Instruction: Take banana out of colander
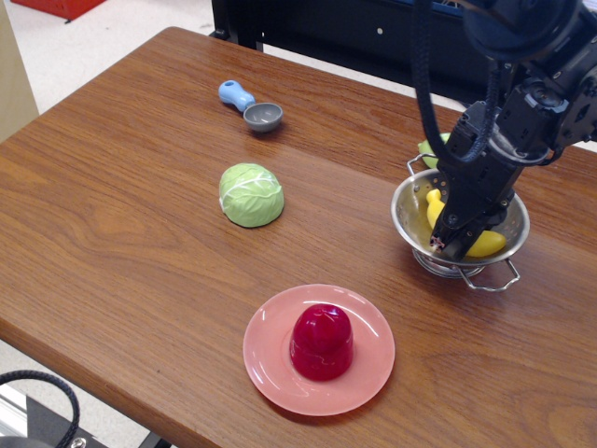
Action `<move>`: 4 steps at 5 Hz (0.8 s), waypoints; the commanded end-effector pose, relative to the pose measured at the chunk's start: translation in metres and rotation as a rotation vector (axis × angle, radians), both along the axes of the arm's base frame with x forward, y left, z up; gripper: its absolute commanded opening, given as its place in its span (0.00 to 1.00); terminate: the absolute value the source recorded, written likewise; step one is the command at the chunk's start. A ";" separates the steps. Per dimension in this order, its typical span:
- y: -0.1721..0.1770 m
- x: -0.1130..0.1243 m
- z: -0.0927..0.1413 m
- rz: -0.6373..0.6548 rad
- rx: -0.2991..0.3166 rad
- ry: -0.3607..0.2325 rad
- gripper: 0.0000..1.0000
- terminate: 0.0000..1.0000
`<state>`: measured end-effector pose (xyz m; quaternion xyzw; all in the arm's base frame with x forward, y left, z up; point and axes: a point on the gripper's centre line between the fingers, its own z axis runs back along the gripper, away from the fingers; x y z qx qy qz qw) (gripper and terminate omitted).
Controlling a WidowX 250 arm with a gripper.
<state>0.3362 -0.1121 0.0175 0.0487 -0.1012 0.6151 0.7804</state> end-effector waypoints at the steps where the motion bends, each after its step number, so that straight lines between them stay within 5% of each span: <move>1: 0.020 0.014 0.059 0.006 -0.026 -0.105 0.00 0.00; 3: 0.046 0.000 0.092 -0.060 -0.044 -0.166 0.00 0.00; 4: 0.081 -0.031 0.094 -0.122 -0.057 -0.161 0.00 0.00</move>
